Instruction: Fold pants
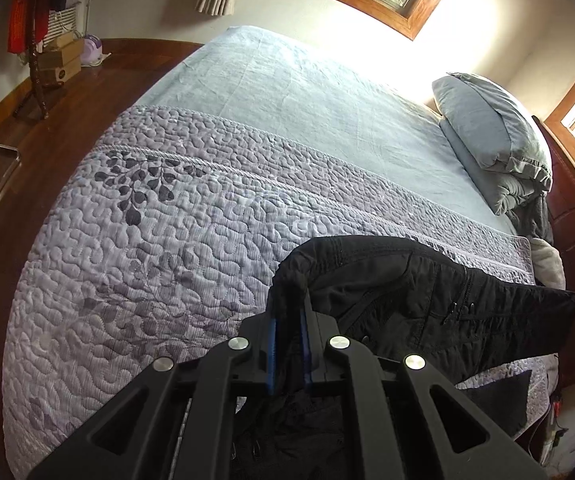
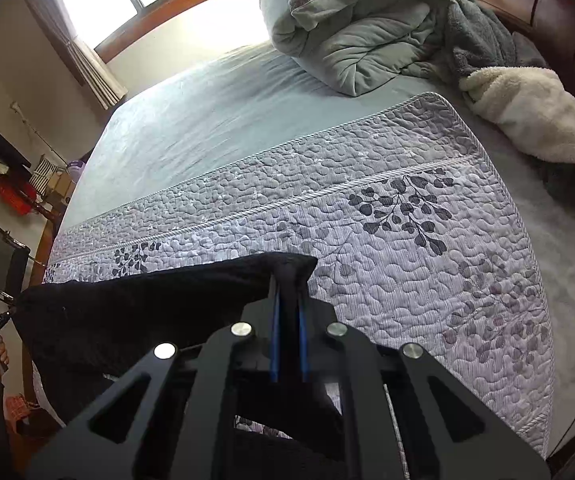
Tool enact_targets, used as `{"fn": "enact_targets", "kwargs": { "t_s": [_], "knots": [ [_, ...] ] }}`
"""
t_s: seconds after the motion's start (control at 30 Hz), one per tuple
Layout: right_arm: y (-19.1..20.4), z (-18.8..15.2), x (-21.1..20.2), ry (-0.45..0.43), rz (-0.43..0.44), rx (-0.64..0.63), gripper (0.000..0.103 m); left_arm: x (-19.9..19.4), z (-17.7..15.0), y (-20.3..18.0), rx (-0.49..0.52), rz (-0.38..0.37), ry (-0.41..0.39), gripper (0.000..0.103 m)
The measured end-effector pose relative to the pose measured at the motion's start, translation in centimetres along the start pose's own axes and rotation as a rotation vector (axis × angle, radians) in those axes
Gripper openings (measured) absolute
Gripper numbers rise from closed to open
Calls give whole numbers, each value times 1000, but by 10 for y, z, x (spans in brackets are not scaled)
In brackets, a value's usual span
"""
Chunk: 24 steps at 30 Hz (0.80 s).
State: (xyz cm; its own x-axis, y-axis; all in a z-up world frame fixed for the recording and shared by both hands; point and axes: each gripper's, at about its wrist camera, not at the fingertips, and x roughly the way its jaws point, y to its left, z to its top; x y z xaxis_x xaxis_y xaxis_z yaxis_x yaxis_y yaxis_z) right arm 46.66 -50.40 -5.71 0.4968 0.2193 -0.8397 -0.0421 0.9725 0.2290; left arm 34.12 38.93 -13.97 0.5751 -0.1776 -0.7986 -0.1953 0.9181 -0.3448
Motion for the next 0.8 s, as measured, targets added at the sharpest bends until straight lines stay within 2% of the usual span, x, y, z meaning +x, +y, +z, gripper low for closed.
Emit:
{"fn": "enact_targets", "kwargs": {
  "t_s": [0.4,0.8],
  "knots": [
    [-10,-46,-23,-45,-36,18,6,-43,-27,-11,17,-23,-56,9],
    [-30,-107,-41,-85,-55,78,6,-81,-69,-9,-1,-52,-96,9]
  ]
}}
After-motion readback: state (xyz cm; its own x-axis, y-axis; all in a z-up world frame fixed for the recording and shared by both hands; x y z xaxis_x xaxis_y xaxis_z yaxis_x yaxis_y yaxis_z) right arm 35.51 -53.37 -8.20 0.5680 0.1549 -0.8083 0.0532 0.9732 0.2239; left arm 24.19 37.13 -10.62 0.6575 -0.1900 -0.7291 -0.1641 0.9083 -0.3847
